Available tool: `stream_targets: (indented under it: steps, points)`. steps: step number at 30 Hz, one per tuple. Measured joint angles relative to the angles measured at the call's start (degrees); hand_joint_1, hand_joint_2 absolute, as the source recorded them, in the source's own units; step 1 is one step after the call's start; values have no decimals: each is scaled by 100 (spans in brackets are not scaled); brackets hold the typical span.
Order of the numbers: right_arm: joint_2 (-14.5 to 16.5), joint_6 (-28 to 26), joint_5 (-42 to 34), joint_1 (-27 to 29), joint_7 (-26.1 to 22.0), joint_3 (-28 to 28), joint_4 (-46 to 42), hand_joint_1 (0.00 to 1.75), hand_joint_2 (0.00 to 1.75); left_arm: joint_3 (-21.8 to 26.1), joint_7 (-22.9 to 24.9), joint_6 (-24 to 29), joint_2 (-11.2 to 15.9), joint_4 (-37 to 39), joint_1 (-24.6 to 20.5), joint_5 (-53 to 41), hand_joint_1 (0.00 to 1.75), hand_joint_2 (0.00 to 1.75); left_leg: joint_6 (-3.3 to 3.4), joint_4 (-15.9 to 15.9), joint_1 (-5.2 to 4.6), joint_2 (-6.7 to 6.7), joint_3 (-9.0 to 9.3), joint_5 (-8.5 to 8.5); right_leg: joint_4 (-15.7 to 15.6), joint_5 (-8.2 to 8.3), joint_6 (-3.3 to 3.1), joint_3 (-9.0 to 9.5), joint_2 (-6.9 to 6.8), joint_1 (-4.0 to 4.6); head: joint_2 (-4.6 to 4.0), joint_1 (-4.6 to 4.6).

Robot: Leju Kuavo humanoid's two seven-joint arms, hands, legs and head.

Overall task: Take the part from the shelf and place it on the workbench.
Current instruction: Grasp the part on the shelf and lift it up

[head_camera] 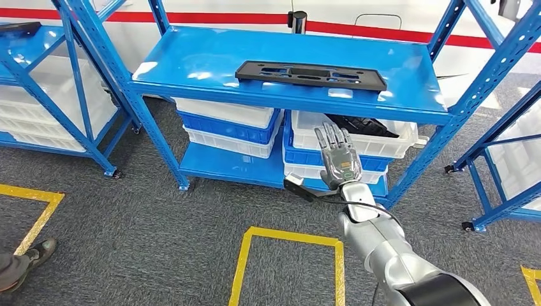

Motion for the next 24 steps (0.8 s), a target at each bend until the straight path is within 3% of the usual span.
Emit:
stream_targets:
  steps: [2, 5, 7, 9, 11, 14, 15, 17, 19, 21, 22, 24]
  points:
    - [12, 24, 16, -16, 7, -1, 3, 0, 175, 2, 6, 1, -2, 3, 2, -1, 0, 0, -47, 41, -1, 11, -10, -57, 3, -21, -184, 34, 11, 14, 1, -21]
    - [42, 30, 28, -78, 12, -3, -5, 0, 175, 2, 7, 1, -5, 5, -1, -2, 0, 0, -138, 377, 41, 41, -139, -176, -19, -45, -322, 135, 32, -29, 1, -43]
    - [68, 29, 44, -113, 12, -4, -8, 0, 175, 2, 7, 1, -10, 5, -6, -3, 0, 0, -222, 1050, 80, 63, -541, -390, -27, -100, -389, 204, 35, -39, 1, -45]
    - [88, 44, 63, -115, 11, -3, -8, 0, 175, 3, 8, 1, -12, 6, -3, -3, 0, 0, -267, 1610, 117, 78, -992, -528, -27, -163, -412, 272, 37, -40, 1, -45]
    - [99, 67, 78, -114, 12, -2, -8, 0, 175, 3, 8, -1, -14, 7, 0, -4, 0, 0, -267, 1524, 132, 87, -1129, -298, -28, -230, -404, 361, 38, -43, 1, -46]
    - [127, 81, 109, -144, 35, -2, -9, 0, 175, 3, 8, -1, -13, 8, 0, -12, 0, 0, -209, 648, 126, 92, -849, 338, -33, -321, -368, 499, 40, -41, 1, -44]
    - [141, 90, 128, -167, 56, -2, -10, 0, 175, 3, 8, -2, -11, 8, -3, -22, 0, 0, -178, 385, 108, 98, -750, 412, -36, -351, -345, 529, 45, -31, 1, -43]
    - [158, 132, 165, -220, 109, -3, -11, 0, 175, 3, 8, -14, -11, 9, -14, -48, 0, 0, -124, 117, 67, 102, -642, 414, -54, -410, -277, 556, 52, -11, 1, -43]
    - [162, 166, 187, -256, 146, -4, -19, 0, 175, 2, 13, -35, -14, 9, -20, -62, 0, 0, -79, 81, 60, 92, -593, 405, -89, -457, -202, 574, 48, 13, 1, -40]
    - [158, 168, 200, -290, 154, -9, -34, 0, 175, 2, 21, -56, -25, 8, -28, -64, 0, 0, -22, -1, 69, 88, -482, 439, 64, -539, -171, 531, 40, 36, 1, -33]
    - [156, 169, 205, -308, 155, -15, -41, 0, 175, 2, 26, -62, -28, 7, -38, -66, 0, 0, 14, -38, 71, 88, -424, 436, 312, -630, -180, 406, 37, 47, 1, -31]
    - [146, 169, 216, -321, 155, -27, -42, 0, 175, 3, 34, -71, -29, 7, -61, -73, 0, 0, 79, -48, 39, 81, -360, 384, 1076, -864, -221, -55, 37, 53, 1, -30]
